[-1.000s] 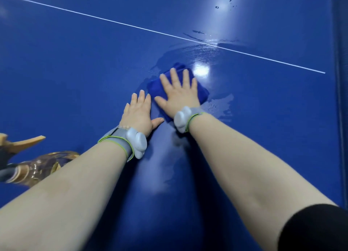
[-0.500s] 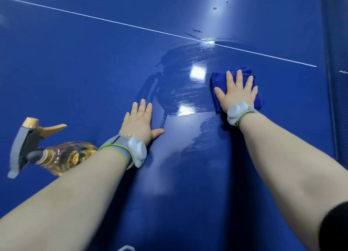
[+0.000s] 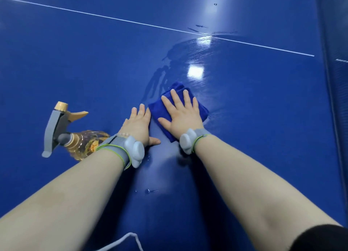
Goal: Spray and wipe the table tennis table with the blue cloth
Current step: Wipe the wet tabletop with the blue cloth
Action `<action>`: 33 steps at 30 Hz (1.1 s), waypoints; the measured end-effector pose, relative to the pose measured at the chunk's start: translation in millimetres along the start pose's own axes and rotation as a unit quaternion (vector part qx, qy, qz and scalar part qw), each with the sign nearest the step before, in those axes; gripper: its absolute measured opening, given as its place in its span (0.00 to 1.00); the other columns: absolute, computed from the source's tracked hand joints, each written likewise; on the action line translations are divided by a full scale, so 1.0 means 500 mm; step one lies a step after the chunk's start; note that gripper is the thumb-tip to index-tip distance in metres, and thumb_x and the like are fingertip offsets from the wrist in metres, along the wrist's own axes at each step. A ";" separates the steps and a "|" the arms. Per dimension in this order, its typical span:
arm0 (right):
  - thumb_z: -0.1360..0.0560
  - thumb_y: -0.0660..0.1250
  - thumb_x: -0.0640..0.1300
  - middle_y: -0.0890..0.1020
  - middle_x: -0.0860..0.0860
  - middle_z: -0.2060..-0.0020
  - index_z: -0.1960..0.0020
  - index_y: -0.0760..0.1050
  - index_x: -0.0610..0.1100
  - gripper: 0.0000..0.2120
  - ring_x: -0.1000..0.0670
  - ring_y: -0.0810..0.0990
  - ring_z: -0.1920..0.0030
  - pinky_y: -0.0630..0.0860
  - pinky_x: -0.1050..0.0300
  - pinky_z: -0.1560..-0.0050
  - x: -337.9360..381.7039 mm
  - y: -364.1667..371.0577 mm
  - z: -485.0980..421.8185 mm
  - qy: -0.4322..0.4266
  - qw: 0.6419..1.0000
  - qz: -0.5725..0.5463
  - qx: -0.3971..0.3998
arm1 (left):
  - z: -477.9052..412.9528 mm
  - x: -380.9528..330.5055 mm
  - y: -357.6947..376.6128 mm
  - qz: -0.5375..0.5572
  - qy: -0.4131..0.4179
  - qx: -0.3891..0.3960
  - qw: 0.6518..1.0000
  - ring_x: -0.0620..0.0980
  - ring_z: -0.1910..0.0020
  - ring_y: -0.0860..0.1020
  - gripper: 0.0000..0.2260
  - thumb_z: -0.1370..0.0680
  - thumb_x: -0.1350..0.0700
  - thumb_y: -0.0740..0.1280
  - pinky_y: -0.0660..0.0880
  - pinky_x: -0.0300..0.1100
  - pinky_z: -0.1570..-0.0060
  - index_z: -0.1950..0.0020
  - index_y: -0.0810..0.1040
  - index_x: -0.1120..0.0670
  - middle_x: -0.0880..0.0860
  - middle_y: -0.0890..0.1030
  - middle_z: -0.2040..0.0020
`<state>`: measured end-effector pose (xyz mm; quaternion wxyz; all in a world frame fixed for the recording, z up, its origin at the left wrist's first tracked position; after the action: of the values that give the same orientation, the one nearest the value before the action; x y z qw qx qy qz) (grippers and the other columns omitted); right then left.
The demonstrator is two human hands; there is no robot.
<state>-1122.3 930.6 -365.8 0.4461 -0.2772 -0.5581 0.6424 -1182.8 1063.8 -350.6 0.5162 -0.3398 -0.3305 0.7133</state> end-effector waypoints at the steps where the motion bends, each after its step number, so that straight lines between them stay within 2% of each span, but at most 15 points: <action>1: 0.23 0.53 0.67 0.45 0.52 0.20 0.21 0.47 0.57 0.35 0.39 0.41 0.22 0.41 0.37 0.26 -0.024 -0.001 0.003 0.010 1.000 0.001 -0.003 | -0.002 0.002 0.002 0.009 0.000 0.003 1.000 0.56 0.23 0.40 0.51 0.31 0.41 0.74 0.54 0.58 0.26 0.22 0.43 0.54 0.53 0.39 0.22; 8: 0.22 0.51 0.66 0.46 0.51 0.20 0.20 0.47 0.56 0.34 0.38 0.44 0.22 0.44 0.37 0.24 -0.281 -0.017 0.066 0.230 0.973 -0.017 -0.035 | -0.012 -0.001 0.004 0.020 0.002 0.000 1.000 0.56 0.23 0.40 0.51 0.31 0.43 0.74 0.51 0.58 0.26 0.22 0.43 0.55 0.52 0.39 0.22; 12: 0.21 0.49 0.66 0.45 0.48 0.20 0.20 0.45 0.53 0.35 0.36 0.42 0.22 0.44 0.34 0.25 -0.268 -0.006 0.082 0.300 0.953 -0.027 -0.040 | -0.018 0.005 0.012 0.022 0.008 -0.008 1.000 0.57 0.23 0.40 0.51 0.31 0.42 0.74 0.50 0.60 0.27 0.22 0.43 0.55 0.52 0.39 0.22; 15: 0.21 0.51 0.65 0.45 0.45 0.20 0.20 0.46 0.50 0.36 0.34 0.43 0.23 0.44 0.32 0.26 -0.178 0.002 0.095 0.273 0.960 -0.029 -0.049 | -0.022 0.006 0.016 0.016 0.011 -0.020 1.000 0.57 0.23 0.41 0.52 0.32 0.42 0.74 0.50 0.60 0.28 0.22 0.44 0.55 0.52 0.40 0.22; 18: 0.22 0.52 0.65 0.44 0.46 0.20 0.20 0.45 0.51 0.36 0.34 0.41 0.23 0.42 0.33 0.26 -0.041 0.022 0.123 0.168 0.985 -0.016 -0.038 | -0.021 0.007 0.018 0.015 0.015 -0.025 0.999 0.57 0.23 0.41 0.51 0.32 0.42 0.74 0.50 0.61 0.28 0.22 0.44 0.55 0.53 0.41 0.22; 20: 0.22 0.52 0.65 0.42 0.47 0.20 0.20 0.44 0.52 0.36 0.36 0.39 0.23 0.40 0.33 0.26 0.042 0.041 0.143 0.100 0.995 -0.008 -0.016 | -0.020 0.007 0.016 0.011 0.015 -0.028 0.999 0.58 0.23 0.41 0.49 0.30 0.47 0.74 0.51 0.61 0.28 0.22 0.44 0.55 0.53 0.41 0.22; 22: 0.22 0.52 0.65 0.42 0.48 0.20 0.20 0.43 0.53 0.36 0.37 0.38 0.22 0.39 0.34 0.26 0.073 0.049 0.156 0.080 0.997 -0.005 -0.001 | -0.014 0.007 0.013 -0.005 0.020 -0.039 0.999 0.58 0.23 0.43 0.45 0.29 0.52 0.72 0.53 0.60 0.28 0.22 0.46 0.56 0.54 0.42 0.22; 24: 0.22 0.52 0.66 0.42 0.50 0.20 0.20 0.44 0.54 0.37 0.38 0.38 0.22 0.39 0.35 0.26 0.060 0.045 0.159 0.079 0.997 -0.013 0.001 | -0.006 0.005 0.014 -0.010 0.024 -0.049 0.998 0.58 0.23 0.44 0.43 0.28 0.51 0.71 0.54 0.59 0.28 0.22 0.47 0.56 0.54 0.44 0.22; 27: 0.23 0.53 0.68 0.44 0.52 0.20 0.20 0.45 0.56 0.36 0.38 0.41 0.22 0.41 0.36 0.26 0.008 0.039 0.170 0.093 0.996 -0.006 -0.006 | 0.015 0.004 0.024 -0.007 0.031 -0.053 0.998 0.58 0.23 0.44 0.43 0.27 0.43 0.69 0.54 0.57 0.28 0.22 0.48 0.55 0.54 0.44 0.21; 30: 0.23 0.53 0.68 0.46 0.52 0.20 0.21 0.47 0.57 0.36 0.38 0.44 0.22 0.45 0.36 0.26 -0.095 0.035 0.202 0.175 0.984 -0.001 -0.018 | 0.041 0.006 0.036 -0.014 0.043 -0.051 0.998 0.58 0.23 0.44 0.42 0.26 0.41 0.68 0.55 0.56 0.27 0.22 0.49 0.54 0.54 0.44 0.21; 33: 0.23 0.51 0.68 0.45 0.51 0.20 0.20 0.46 0.55 0.36 0.38 0.43 0.22 0.44 0.36 0.25 -0.212 0.032 0.255 0.279 0.960 -0.026 -0.020 | 0.069 0.016 0.046 -0.019 0.045 -0.026 0.998 0.57 0.23 0.43 0.46 0.29 0.41 0.72 0.56 0.56 0.27 0.22 0.48 0.54 0.54 0.43 0.21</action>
<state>-1187.9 777.5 -368.0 0.5954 -0.4394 -0.4312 0.5162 -1225.0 1061.3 -351.6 0.5356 -0.3786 -0.3316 0.6782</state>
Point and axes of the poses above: each hand's wrist, its own z-axis away from the middle knuckle, its own y-axis out of the palm, x = y × z, the point moved 5 cm from there along -z, towards the middle knuckle
